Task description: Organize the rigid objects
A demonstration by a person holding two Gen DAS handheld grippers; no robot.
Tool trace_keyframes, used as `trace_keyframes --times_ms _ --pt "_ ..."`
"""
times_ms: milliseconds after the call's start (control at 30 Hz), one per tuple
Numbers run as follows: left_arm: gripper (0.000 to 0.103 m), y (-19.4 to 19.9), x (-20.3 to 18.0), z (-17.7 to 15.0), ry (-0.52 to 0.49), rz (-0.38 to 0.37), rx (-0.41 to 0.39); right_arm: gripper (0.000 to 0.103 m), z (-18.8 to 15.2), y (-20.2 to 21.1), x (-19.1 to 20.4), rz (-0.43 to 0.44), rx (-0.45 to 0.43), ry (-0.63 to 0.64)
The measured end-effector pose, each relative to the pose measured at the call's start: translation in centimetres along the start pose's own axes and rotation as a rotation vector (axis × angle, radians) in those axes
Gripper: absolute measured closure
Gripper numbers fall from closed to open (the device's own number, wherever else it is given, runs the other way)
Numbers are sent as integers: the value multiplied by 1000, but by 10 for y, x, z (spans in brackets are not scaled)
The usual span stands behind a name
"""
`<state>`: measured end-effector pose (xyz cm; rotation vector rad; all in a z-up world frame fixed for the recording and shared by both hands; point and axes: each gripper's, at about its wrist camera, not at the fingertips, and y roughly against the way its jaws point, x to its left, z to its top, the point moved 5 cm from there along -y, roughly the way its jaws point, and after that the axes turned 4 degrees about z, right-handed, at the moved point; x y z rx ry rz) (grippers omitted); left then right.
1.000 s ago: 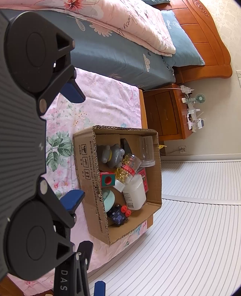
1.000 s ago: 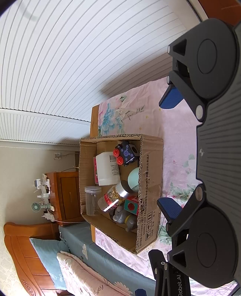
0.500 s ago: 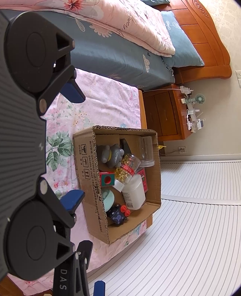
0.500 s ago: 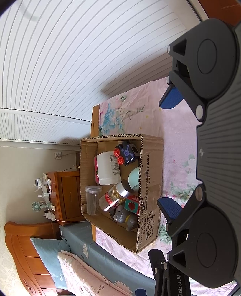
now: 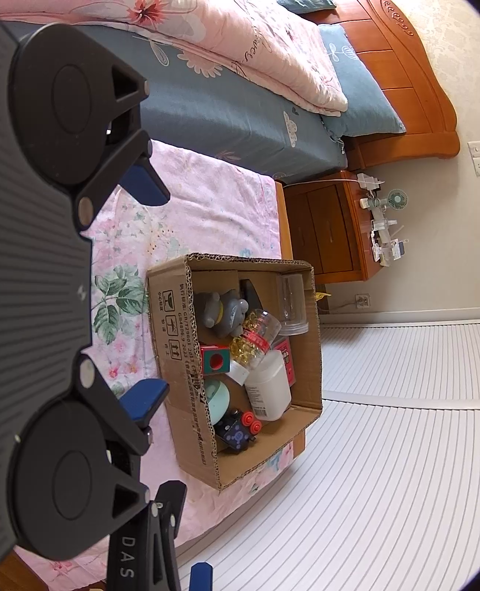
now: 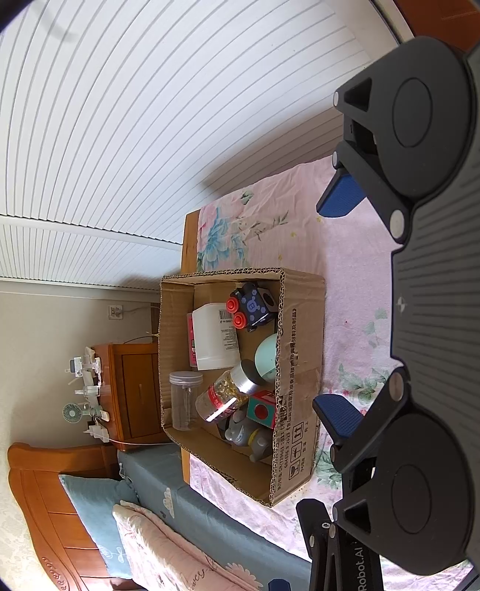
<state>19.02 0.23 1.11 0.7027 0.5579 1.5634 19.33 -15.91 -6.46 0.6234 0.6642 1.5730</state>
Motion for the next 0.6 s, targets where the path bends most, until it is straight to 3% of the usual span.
trace_keyframes --times_ms 600 --pt "3 1 -1 -1 5 3 4 0 0 0 0 0 -3 2"
